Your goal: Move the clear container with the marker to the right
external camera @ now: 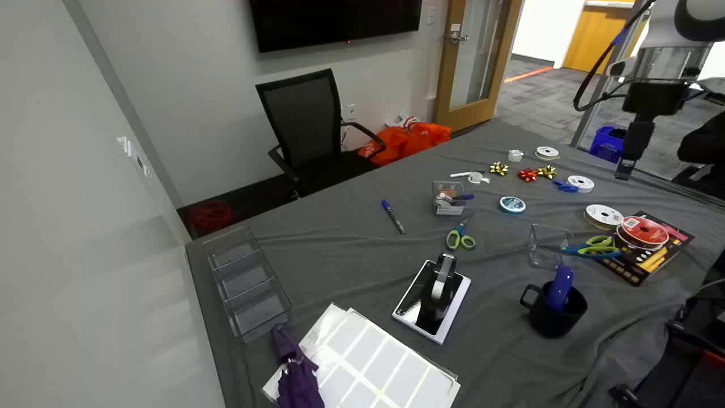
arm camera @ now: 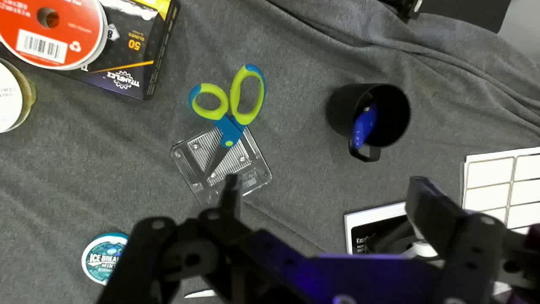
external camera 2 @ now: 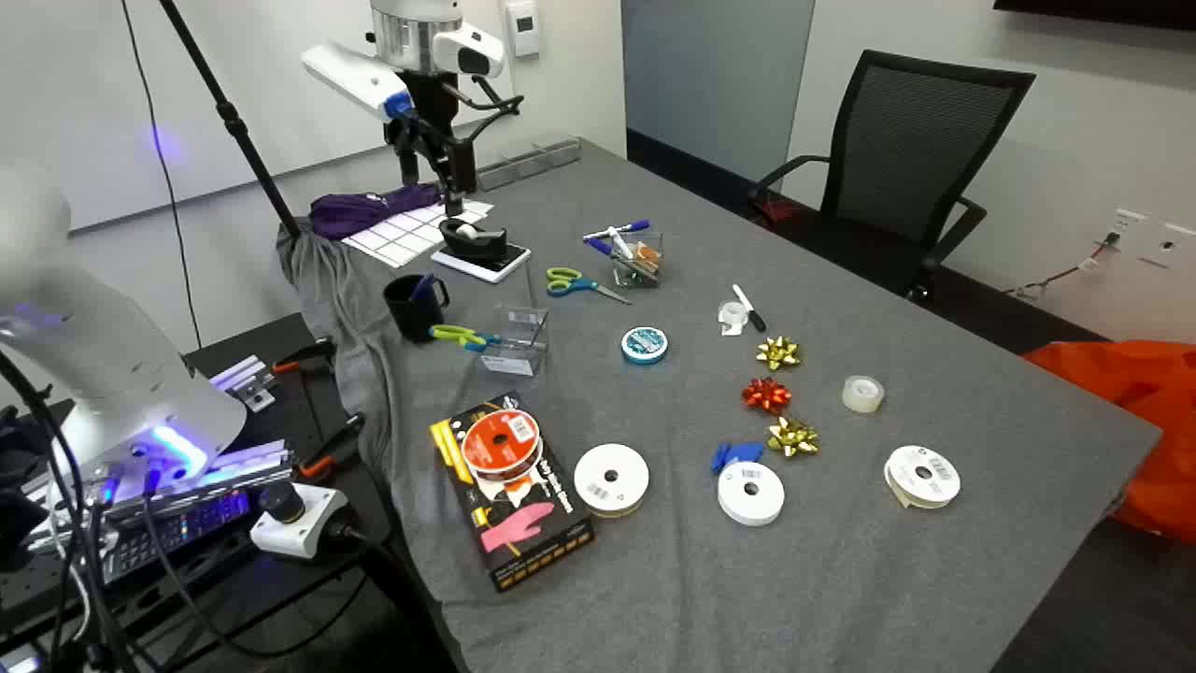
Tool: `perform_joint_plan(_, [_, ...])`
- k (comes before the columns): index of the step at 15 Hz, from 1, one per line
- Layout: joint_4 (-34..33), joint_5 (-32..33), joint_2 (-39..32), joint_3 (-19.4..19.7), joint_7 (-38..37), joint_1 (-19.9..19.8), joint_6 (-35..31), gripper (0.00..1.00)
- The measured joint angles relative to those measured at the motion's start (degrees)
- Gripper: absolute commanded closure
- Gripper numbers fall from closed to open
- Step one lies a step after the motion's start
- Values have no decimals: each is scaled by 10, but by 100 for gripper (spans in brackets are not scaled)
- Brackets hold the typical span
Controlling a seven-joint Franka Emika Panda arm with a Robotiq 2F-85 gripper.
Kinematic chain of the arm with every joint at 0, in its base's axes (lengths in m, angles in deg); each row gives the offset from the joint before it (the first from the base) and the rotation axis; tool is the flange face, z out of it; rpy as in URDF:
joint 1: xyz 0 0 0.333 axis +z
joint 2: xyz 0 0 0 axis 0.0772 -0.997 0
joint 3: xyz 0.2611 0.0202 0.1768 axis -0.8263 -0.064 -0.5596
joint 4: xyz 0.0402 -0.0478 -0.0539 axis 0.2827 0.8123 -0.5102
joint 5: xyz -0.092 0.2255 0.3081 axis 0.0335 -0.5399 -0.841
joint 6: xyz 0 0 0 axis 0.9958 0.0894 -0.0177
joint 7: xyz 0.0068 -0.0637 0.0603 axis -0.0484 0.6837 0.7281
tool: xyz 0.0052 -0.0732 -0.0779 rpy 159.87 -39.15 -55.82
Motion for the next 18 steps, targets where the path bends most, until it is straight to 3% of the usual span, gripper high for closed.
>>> perform_joint_plan(6, [0,-9,-1,-14,-37,-2,-6,0])
perform_joint_plan(12, [-16,-86,-50,-35,-172,-3,-80,0])
perform_joint_plan(18, [-99,-152,-168,-66,-339,-3,-145,0])
